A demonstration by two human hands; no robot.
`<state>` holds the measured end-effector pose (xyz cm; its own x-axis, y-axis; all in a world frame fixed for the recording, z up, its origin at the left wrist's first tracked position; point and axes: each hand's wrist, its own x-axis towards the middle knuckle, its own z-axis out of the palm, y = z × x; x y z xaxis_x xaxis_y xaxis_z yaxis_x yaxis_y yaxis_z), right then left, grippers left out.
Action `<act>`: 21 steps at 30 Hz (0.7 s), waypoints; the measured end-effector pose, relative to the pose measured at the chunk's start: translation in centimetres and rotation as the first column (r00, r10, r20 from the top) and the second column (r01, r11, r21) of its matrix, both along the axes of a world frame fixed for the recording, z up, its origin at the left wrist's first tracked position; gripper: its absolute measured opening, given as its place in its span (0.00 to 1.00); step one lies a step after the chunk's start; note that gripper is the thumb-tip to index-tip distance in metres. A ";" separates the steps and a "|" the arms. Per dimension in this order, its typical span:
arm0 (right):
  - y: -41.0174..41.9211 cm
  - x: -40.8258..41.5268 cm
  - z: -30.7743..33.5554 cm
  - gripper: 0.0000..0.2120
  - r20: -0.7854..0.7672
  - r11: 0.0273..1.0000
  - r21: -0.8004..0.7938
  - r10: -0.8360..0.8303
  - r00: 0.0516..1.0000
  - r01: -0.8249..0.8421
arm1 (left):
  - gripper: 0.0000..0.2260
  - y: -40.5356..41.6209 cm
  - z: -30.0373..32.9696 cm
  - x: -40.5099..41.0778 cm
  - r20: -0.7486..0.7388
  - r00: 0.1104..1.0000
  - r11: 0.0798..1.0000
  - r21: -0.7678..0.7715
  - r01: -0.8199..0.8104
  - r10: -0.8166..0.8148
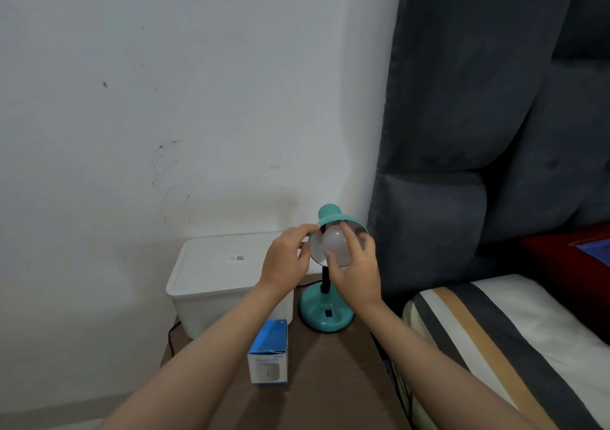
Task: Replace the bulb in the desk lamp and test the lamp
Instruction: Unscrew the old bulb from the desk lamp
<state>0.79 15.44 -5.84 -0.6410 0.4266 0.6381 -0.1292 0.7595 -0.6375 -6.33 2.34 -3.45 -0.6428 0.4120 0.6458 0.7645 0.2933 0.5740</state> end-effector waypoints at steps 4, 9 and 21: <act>-0.4 -0.7 0.3 0.26 -0.006 0.998 -0.064 -0.011 1.000 0.011 | 0.16 0.0 0.0 0.0 0.007 1.000 1.000 -0.016 -0.005 0.005; 0.2 -0.7 0.7 0.24 0.039 0.995 0.085 0.041 0.998 -0.044 | 0.16 -0.1 0.0 -0.2 0.012 1.000 1.000 -0.015 -0.002 0.003; 0.8 0.1 0.4 0.28 0.052 0.939 0.343 0.004 0.999 -0.022 | 0.17 0.0 0.1 0.1 0.050 0.999 1.000 0.028 -0.002 0.000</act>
